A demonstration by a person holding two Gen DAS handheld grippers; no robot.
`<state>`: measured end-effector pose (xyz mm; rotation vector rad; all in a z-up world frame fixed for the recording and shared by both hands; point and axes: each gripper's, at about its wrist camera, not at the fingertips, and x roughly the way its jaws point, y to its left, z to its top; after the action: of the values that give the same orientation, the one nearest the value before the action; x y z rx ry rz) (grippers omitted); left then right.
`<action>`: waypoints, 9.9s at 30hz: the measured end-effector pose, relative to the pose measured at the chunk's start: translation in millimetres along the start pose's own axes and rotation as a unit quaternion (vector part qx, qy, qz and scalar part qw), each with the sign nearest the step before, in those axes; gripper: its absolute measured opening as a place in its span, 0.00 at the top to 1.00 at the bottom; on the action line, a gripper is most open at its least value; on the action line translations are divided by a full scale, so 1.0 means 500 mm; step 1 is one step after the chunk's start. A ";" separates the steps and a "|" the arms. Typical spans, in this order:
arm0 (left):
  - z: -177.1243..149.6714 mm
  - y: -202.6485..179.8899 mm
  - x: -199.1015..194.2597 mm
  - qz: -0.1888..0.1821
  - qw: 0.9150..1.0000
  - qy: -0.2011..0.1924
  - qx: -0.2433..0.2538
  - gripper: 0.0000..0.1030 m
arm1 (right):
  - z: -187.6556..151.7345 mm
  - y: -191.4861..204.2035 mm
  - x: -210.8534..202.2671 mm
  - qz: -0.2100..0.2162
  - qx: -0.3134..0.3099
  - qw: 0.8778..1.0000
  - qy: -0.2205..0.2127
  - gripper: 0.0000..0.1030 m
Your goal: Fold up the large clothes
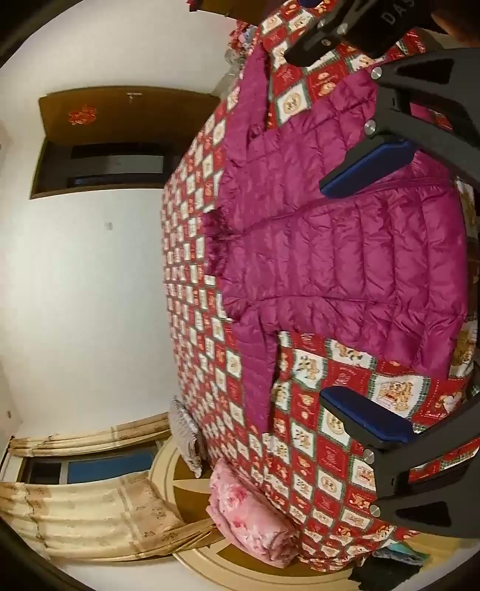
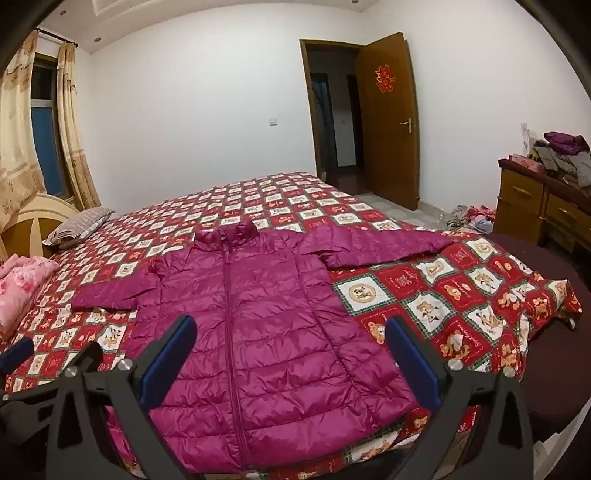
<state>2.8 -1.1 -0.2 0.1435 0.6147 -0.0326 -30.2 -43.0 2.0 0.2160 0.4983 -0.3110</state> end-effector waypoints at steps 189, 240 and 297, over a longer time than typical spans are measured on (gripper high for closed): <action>0.022 0.198 0.671 -0.018 0.968 0.107 -0.224 0.01 | 0.318 -0.428 0.561 -0.136 0.093 0.984 0.072 0.02; 0.019 0.204 0.673 -0.024 0.969 0.104 -0.224 0.01 | 0.175 0.170 0.673 0.236 -0.094 0.951 0.174 0.88; 0.194 0.506 0.731 0.164 0.926 0.062 -0.334 0.01 | 0.151 -0.220 0.785 0.060 -0.037 0.988 0.140 0.26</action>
<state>375.2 239.9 -101.3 -0.4199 0.6910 0.5115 291.7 -260.0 -143.3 0.2173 0.7704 -0.1431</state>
